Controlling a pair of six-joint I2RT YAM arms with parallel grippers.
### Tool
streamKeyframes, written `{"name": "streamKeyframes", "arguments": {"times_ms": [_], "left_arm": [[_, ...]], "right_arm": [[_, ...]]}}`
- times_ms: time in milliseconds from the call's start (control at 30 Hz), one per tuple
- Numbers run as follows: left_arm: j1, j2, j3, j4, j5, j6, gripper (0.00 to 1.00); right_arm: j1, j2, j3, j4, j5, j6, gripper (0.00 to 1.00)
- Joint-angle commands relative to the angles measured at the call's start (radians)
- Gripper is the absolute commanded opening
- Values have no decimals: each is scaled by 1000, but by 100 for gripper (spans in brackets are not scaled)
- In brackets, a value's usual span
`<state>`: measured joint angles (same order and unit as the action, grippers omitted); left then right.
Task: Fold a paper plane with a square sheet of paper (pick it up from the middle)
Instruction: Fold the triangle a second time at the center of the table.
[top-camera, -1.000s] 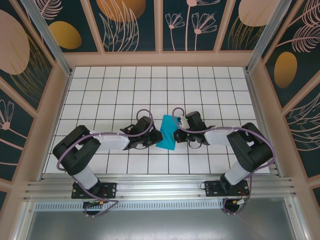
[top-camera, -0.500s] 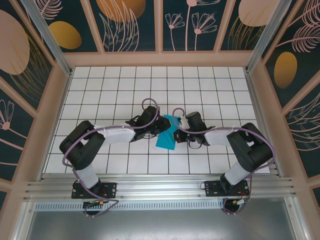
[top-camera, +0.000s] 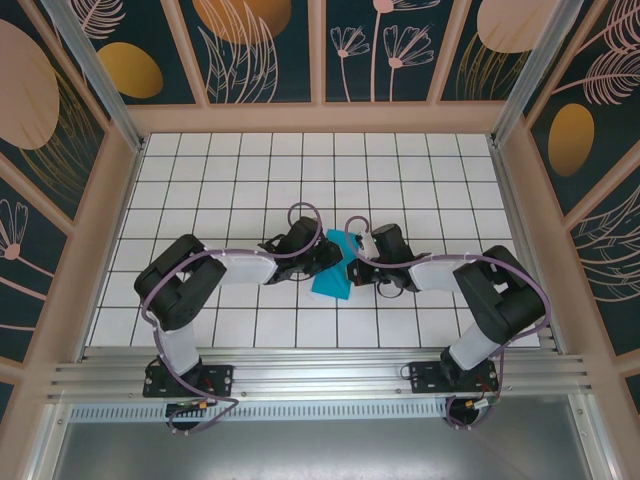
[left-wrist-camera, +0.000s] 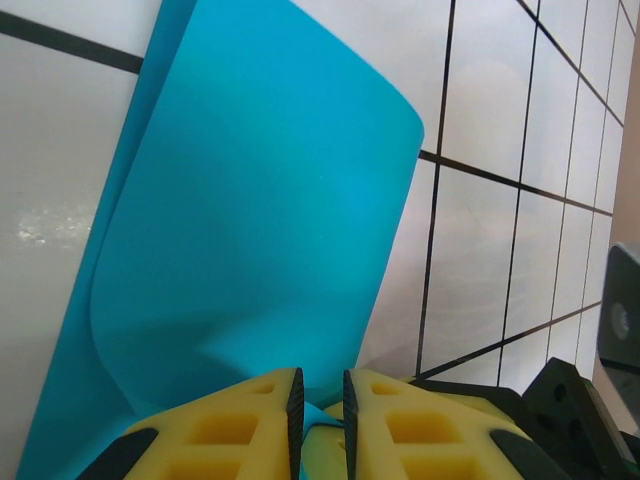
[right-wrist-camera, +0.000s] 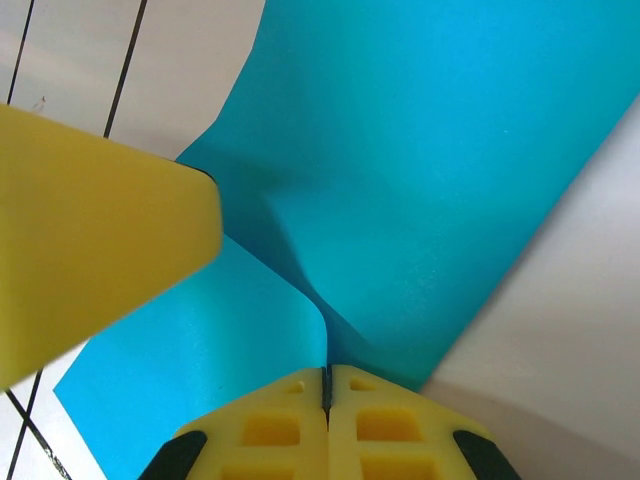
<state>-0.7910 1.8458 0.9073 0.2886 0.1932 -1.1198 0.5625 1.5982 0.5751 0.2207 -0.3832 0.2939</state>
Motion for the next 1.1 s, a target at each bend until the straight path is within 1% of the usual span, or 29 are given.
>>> {"name": "streamKeyframes", "arguments": {"times_ms": [0,367,533,667,767,800,867,900,967,1067], "left_arm": [[5,20,-6,50,30,-17,22],[5,64,-44,48,17,-25,22],[2,73,-64,52,23,-25,21],[2,81,-79,63,28,-24,21],[1,84,-82,68,29,-21,21],[1,84,-83,67,31,-18,21],[1,84,-83,66,32,-16,21],[1,84,-84,67,32,-14,21],[1,83,-87,66,32,-13,21],[1,81,-88,67,34,-10,21]], "right_arm": [[-7,26,-24,-24,46,-2,0],[-7,21,-21,-28,43,-2,0],[-6,4,-12,-42,38,5,2],[-7,-27,18,-74,26,19,8],[-7,-78,49,-127,28,32,17],[-7,-104,57,-148,37,39,22],[-8,-153,61,-175,53,56,25],[-9,-177,58,-180,41,64,26],[-9,-205,47,-174,-24,80,25],[-6,-206,20,-125,-157,145,19]]}}
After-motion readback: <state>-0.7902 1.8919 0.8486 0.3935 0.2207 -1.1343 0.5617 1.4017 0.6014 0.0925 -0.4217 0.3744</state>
